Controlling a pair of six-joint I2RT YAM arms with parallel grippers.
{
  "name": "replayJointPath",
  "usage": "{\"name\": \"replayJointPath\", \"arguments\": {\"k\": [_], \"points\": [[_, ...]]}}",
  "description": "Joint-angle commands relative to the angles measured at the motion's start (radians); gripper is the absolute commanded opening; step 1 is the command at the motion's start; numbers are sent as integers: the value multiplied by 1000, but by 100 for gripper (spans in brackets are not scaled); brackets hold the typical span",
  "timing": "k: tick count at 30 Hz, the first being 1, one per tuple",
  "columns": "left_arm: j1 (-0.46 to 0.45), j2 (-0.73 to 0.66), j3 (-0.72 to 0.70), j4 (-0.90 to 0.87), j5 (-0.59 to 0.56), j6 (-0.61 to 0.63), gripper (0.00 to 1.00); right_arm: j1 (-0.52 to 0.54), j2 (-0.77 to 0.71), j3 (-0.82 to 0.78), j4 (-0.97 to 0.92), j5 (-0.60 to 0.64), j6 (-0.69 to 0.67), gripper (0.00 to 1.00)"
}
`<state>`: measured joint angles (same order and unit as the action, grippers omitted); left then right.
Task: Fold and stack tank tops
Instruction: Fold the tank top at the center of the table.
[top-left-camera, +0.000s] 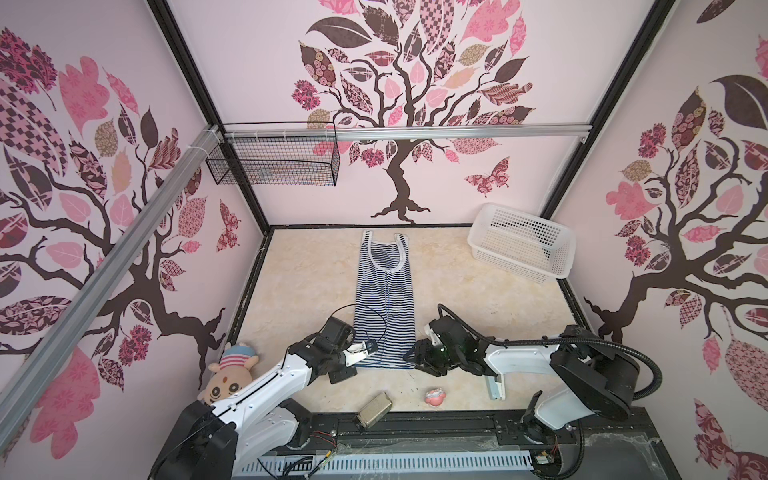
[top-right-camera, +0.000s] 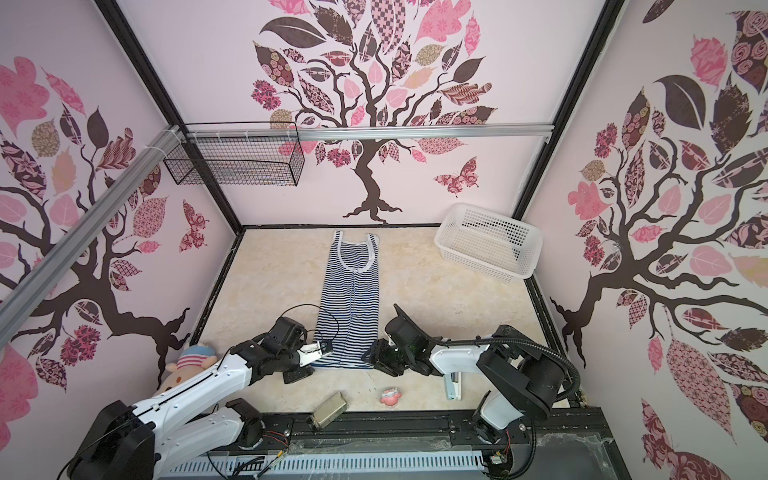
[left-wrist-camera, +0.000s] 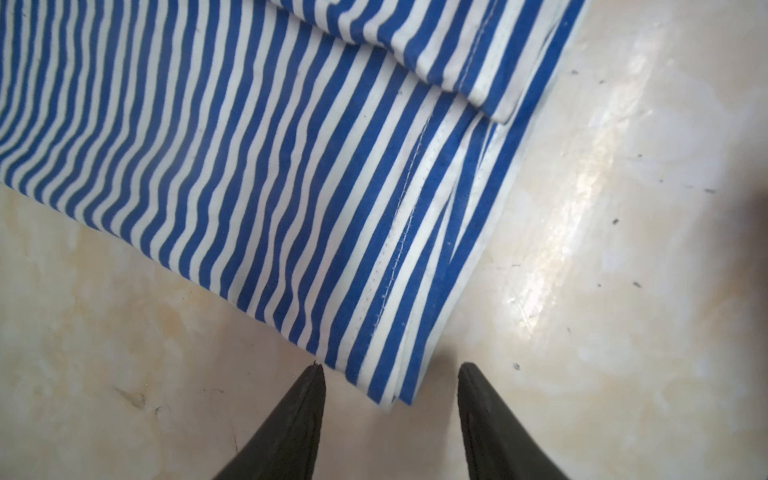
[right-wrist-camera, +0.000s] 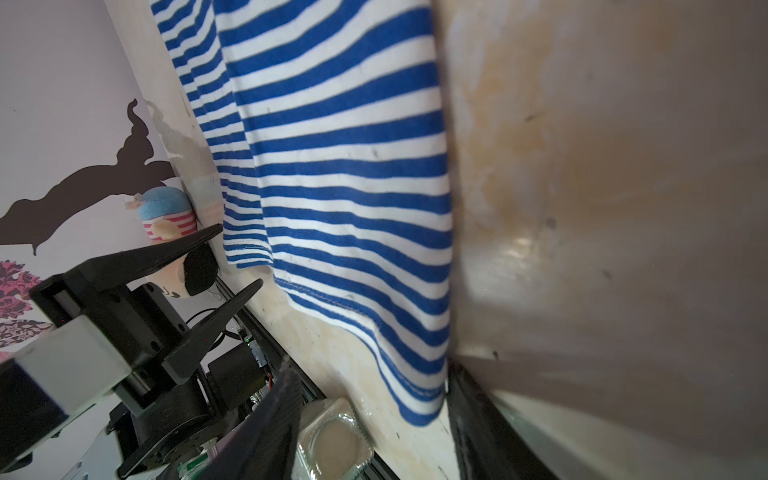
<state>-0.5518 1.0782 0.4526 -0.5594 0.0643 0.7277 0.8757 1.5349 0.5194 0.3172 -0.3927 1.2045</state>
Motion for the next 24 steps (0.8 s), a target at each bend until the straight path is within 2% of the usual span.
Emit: {"name": "replayJointPath", "arguments": {"k": [1,6,13,21,24], "points": [[-6,35,27,40,-7,-2,46,5,37,14,-37,5,9,58],[-7,37,18,60,-18,-12,36,5,39,14,-41,8,7,55],[-7,26,3,76,-21,-33,25,5,53,18,-43,5,4,39],[-7,19,14,48,-3,-42,12,6,31,22,-41,-6,-2,9],[-8,8,24,25,-1,-37,9,8,16,26,-44,-13,-12,2]]}}
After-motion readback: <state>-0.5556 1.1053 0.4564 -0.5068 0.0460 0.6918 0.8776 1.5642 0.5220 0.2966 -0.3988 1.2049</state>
